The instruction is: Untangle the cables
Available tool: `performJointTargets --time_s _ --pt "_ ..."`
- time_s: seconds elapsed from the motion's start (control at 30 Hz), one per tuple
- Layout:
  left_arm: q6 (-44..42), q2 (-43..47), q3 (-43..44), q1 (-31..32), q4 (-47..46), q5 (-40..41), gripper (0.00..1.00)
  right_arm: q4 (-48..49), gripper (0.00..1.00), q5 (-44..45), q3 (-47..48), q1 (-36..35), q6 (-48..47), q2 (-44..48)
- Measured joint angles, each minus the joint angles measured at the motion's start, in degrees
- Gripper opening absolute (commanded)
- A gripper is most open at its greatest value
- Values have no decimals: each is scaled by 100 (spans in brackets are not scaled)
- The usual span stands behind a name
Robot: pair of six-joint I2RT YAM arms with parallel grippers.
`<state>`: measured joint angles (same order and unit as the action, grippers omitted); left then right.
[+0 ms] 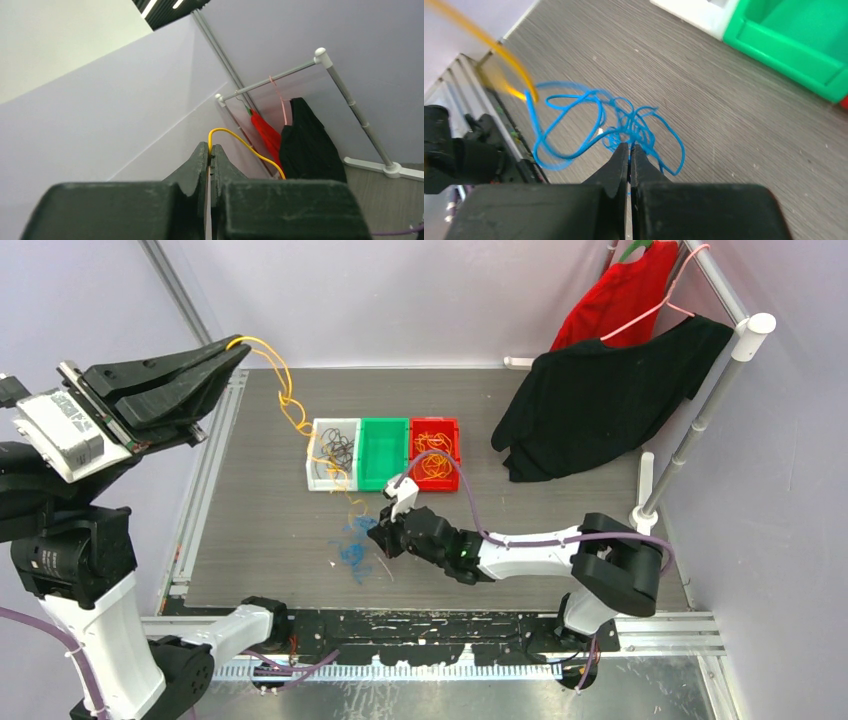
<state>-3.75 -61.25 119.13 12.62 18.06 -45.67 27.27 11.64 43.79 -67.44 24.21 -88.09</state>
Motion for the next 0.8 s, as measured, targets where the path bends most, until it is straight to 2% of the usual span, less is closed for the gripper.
performJointTargets --time_s 0.5,0.57,0.6,0.7,0.8 --pt "-542 -76 151 0 -1346 1556 0 -146 1 431 -280 0 745 -737" --pt "-553 -79 164 0 -1473 1703 0 -225 4 422 -260 0 793 -820" --pt "-553 -83 181 0 -1482 1718 0 -247 8 413 -258 0 811 -844" --pt "-522 -74 168 0 -1445 1556 0 -249 39 317 -258 0 890 -861" --pt "-400 -7 -31 0 -1355 1180 0 -264 59 146 -258 0 874 -737"
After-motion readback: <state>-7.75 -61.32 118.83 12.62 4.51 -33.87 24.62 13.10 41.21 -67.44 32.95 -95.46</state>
